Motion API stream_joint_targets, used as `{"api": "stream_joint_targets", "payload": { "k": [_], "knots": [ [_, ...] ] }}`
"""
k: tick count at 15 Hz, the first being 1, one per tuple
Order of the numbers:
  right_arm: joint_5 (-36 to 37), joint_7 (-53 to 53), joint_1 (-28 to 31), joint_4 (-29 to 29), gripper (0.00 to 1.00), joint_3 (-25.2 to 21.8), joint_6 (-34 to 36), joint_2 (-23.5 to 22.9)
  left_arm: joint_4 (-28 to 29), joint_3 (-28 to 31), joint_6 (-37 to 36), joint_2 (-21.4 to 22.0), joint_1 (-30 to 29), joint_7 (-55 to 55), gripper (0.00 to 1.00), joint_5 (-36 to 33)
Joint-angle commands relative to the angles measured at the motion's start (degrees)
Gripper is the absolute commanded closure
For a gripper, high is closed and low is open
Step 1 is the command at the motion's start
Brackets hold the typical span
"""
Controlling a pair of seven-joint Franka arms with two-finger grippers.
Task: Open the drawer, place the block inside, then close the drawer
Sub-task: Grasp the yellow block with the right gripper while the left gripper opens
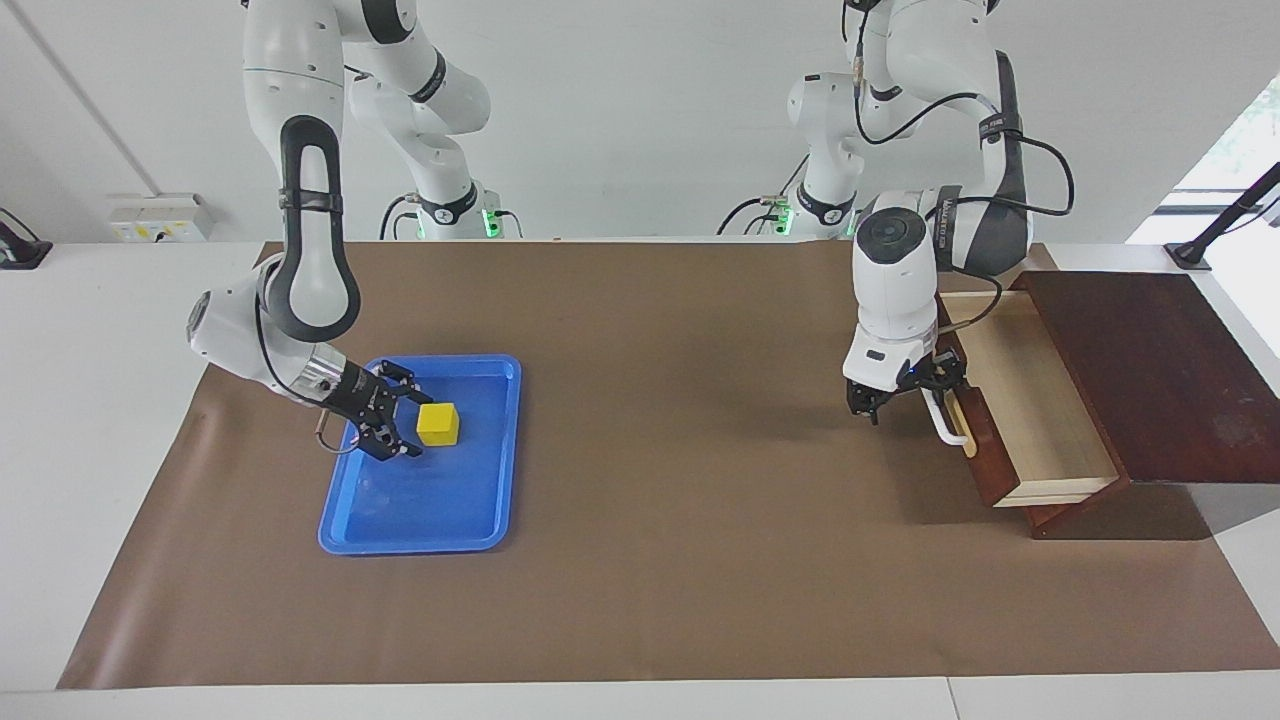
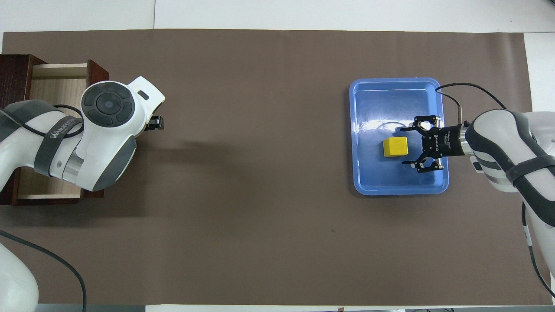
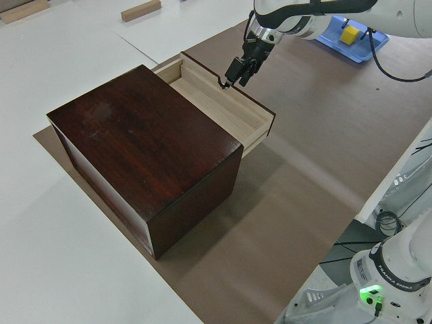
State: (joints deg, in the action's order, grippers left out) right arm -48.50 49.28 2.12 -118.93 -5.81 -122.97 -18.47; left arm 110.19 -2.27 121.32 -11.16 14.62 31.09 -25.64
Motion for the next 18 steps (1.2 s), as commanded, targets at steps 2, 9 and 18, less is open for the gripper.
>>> {"api": "stream_joint_targets", "payload": {
  "k": [2,9,18],
  "knots": [
    [-2.38,-2.17,-0.63,-1.48,0.0,0.19,-2.28,0.28,-4.71,0.25,-2.84,-2.63,3.22,1.51,0.0,5.33],
    [-2.39,-2.34,-0.72,-1.57,0.0,0.19,-2.72,0.28,-7.78,0.25,-4.94,-2.9,3.49,2.92,0.0,8.15],
    [-2.39,-4.62,-0.71,-1.75,0.2,0.19,-2.37,0.36,-17.18,0.6,-13.64,-3.51,-0.28,1.17,0.0,10.26]
  ]
}}
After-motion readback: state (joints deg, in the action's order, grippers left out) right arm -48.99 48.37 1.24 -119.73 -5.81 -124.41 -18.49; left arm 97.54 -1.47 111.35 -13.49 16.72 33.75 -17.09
